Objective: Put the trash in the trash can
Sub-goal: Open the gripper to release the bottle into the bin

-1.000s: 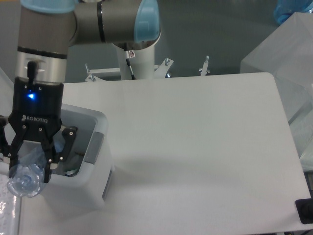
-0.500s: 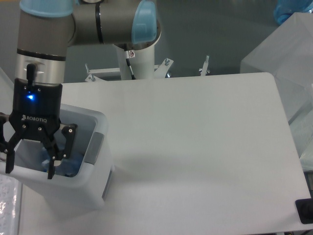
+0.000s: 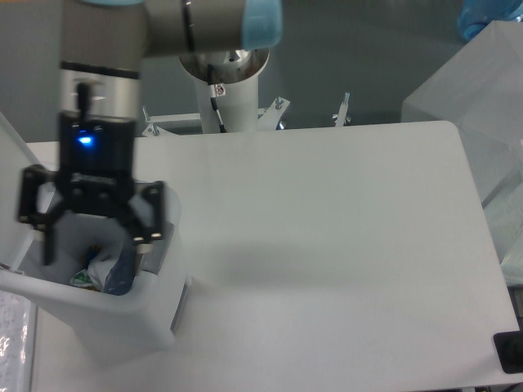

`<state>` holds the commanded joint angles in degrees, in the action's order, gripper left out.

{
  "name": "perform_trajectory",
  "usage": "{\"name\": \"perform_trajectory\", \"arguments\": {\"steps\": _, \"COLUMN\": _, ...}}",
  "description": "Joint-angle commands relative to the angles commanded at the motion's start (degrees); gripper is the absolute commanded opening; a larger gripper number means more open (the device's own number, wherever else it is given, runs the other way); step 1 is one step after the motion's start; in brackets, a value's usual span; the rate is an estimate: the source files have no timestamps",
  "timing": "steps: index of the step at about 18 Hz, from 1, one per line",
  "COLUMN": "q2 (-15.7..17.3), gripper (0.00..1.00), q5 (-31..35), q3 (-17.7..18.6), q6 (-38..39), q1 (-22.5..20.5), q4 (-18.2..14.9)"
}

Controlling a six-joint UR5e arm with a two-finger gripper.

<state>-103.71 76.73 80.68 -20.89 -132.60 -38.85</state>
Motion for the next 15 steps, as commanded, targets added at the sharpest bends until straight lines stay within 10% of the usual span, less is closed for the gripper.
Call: {"name": "perform_trajectory", "arguments": {"steps": 15, "q2": 0.3, "gripper": 1.00, "q5": 3.7, "q3": 4.2, "q6": -29.6, "q1": -13.0, "q4": -2.8}}
